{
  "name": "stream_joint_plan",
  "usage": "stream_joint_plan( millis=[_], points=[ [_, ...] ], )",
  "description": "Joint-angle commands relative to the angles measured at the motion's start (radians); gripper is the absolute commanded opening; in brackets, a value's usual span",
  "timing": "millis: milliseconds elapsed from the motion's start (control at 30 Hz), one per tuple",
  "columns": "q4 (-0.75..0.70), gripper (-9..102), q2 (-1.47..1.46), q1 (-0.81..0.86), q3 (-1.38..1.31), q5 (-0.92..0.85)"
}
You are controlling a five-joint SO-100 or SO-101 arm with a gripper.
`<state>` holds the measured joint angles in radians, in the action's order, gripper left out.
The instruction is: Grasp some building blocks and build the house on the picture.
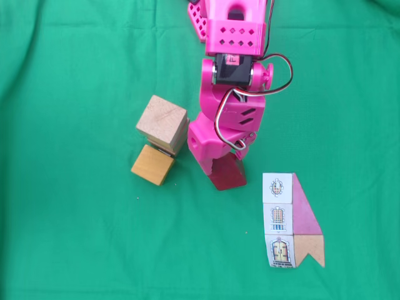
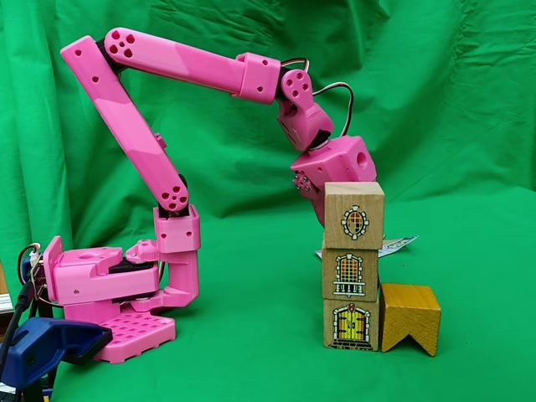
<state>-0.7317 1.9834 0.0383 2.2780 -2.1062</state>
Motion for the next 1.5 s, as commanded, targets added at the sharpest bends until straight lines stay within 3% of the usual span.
stream_joint_plan(
  millis=[0,633,1033,1467],
  points=[
    [0.012,26,0.014,0.005,0.008,-0.006],
    [0.015,26,0.023,0.006,0.031,-0.008],
    [0.015,46,0.044,0.006,0.031,-0.006],
    [0.02,46,0.035,0.005,0.032,-0.008]
  ],
)
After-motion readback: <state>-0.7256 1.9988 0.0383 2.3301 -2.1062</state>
